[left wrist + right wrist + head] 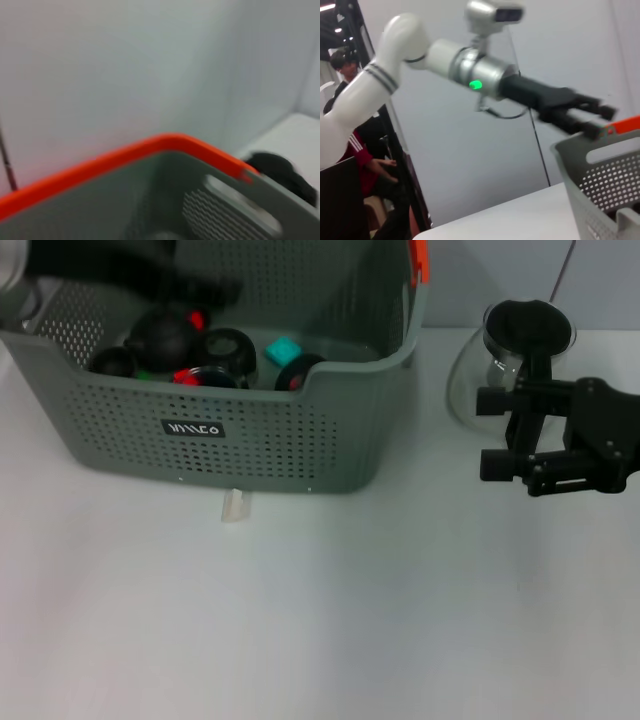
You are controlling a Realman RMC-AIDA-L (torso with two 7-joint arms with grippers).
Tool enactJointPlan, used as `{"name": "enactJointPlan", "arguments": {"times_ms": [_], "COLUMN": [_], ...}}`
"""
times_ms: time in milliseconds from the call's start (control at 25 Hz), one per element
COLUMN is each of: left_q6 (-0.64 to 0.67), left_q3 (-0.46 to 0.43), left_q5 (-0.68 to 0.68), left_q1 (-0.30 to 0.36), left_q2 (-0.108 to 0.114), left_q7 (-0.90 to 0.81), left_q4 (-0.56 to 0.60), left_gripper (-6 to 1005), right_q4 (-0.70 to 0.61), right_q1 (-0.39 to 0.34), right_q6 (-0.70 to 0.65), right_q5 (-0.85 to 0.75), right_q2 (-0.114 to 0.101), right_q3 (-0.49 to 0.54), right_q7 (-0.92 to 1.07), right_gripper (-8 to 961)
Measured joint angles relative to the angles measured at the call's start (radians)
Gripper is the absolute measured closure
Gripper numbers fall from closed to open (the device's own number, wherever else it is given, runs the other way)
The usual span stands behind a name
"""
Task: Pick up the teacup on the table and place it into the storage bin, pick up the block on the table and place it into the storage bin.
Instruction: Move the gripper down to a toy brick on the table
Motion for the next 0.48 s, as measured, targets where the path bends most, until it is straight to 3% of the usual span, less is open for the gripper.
{"name": "enactJointPlan", "arguments": {"times_ms": [80,200,480], "left_q6": [0.071,0.132,0.235], "left_q3": [0.004,0.019,0.035], "left_q5": [-0.004,-0.031,-0.111], "left_q1": [0.063,0.134,0.205], "left_q2": [-0.025,-0.039,-0.035], "left_q7": [-0.002,-0.012,-0.004], "left_q4": [-0.119,-0.208,-0.118], "left_gripper": [94,49,34], "right_q4": [0.000,0.002,0.007], "right_q1": [-0.003,-0.006,-0.004], "right_q6": [0.001,0.002,0.020], "right_q5": [0.001,0.002,0.003], "right_q2": [0.000,0.001,0.004], "right_q3": [0.013,0.031,0.035], "right_q7": [0.000,-0.006,-0.013], "right_gripper": [13,13,12]}}
